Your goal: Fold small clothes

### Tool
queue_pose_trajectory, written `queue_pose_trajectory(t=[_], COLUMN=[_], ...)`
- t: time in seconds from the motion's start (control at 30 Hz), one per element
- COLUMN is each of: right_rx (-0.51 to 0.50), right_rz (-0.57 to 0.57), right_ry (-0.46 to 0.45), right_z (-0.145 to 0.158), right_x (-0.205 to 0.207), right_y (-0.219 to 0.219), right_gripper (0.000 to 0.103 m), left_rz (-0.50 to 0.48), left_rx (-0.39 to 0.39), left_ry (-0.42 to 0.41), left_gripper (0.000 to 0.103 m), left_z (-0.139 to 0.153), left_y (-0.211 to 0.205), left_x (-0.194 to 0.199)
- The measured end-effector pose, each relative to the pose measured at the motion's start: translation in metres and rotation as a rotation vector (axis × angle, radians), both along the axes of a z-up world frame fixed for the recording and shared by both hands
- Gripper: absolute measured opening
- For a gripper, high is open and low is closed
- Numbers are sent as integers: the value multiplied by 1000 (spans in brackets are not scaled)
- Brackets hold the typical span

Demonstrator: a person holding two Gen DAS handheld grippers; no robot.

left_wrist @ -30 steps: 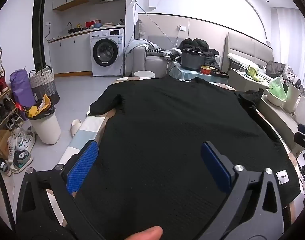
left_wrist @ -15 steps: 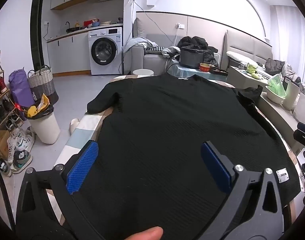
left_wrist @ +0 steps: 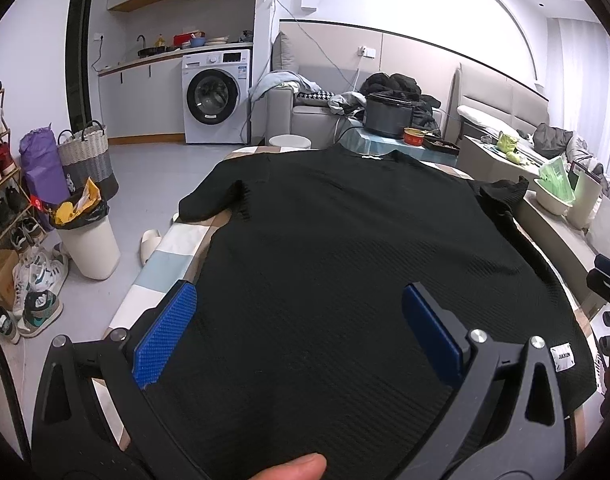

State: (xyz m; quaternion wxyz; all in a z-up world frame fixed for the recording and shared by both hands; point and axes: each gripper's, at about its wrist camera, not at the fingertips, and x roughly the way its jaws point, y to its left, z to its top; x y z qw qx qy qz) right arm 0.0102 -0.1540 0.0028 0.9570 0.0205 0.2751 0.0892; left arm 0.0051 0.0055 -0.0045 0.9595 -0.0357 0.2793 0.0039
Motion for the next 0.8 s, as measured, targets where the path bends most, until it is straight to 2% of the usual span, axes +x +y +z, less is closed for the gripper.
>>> queue_pose_trajectory(t=[0.8], right_rx=[23], right_rz=[-17], right_ry=[7], right_z=[2], right_x=[0], right_y=[-4], right_gripper=[103], left_rz=[-4], left_rx=[-1], left_ry=[2], left_gripper=[102], left_z=[-1], left_y=[0], left_x=[0])
